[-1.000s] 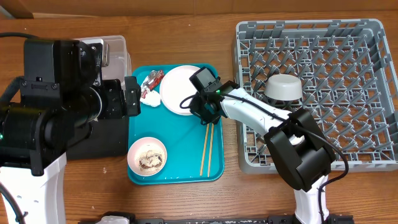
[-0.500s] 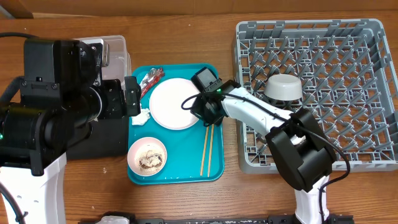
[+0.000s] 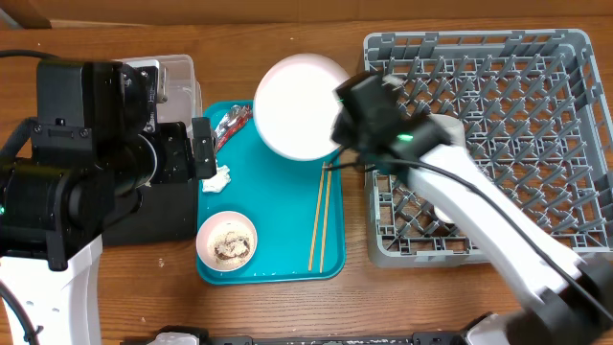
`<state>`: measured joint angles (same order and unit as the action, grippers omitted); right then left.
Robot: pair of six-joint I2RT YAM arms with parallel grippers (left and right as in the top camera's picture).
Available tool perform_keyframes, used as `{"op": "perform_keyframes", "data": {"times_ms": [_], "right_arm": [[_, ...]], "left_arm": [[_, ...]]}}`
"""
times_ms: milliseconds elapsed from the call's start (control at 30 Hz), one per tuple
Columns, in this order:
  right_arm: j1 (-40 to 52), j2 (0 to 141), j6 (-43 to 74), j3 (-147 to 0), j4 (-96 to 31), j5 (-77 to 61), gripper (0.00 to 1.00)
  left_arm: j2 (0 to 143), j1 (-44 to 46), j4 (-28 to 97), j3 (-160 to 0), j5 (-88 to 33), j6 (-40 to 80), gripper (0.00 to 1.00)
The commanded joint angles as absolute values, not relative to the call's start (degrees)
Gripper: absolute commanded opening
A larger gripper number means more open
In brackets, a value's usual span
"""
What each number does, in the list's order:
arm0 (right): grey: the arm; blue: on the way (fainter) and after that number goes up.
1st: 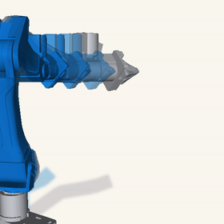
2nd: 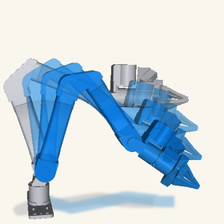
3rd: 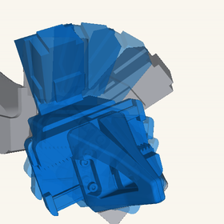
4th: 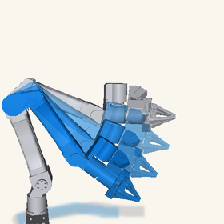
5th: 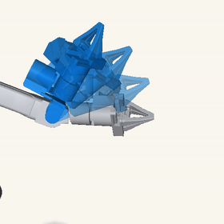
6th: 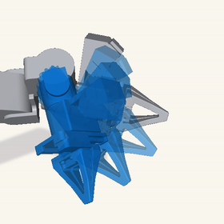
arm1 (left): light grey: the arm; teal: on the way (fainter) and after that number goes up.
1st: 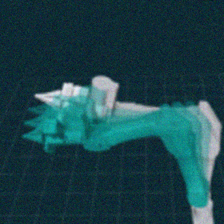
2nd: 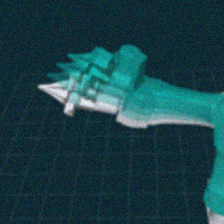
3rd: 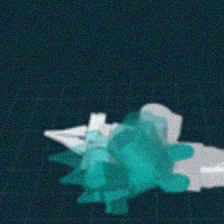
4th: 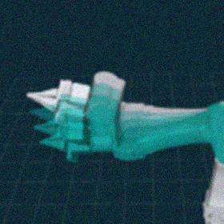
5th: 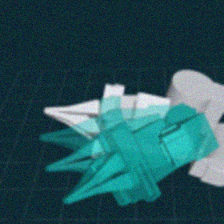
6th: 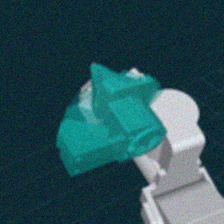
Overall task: Sort waste into correct bins and load items into the dishwasher
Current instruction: 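Lift the pink plate into the rack's back right corner and release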
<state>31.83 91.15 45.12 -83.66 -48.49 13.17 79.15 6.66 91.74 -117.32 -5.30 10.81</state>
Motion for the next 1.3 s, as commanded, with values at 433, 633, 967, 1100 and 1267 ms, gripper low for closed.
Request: {"op": "perform_keyframes", "data": {"times_ms": [433, 633, 967, 1100, 1267], "right_arm": [[6.04, 85.14, 37.67, -82.61, -61.19, 57.52, 0.04], [-0.91, 86.46, 37.65, -81.73, -59.05, 59.46, 0.04], [-2.59, 93.82, 36.99, -81.73, -57.17, 57.34, 0.04], [-2.59, 97.86, 36.99, -81.73, -57.28, 57.32, 0.04], [-1.56, 100.97, 36.99, -81.73, -58.02, 53.74, 0.04]], "left_arm": [[79.4, 6.76, 91.68, -117.75, -4.89, 11.81, 1.0], [79.4, 6.76, 91.68, -117.75, -4.89, 11.79, 1.0], [79.4, 6.76, 91.68, -117.75, -4.89, 11.79, 1.0], [79.4, 6.76, 91.68, -117.75, -4.89, 11.79, 1.0], [79.4, 6.76, 91.68, -117.75, -4.89, 11.81, 1.0]]}}
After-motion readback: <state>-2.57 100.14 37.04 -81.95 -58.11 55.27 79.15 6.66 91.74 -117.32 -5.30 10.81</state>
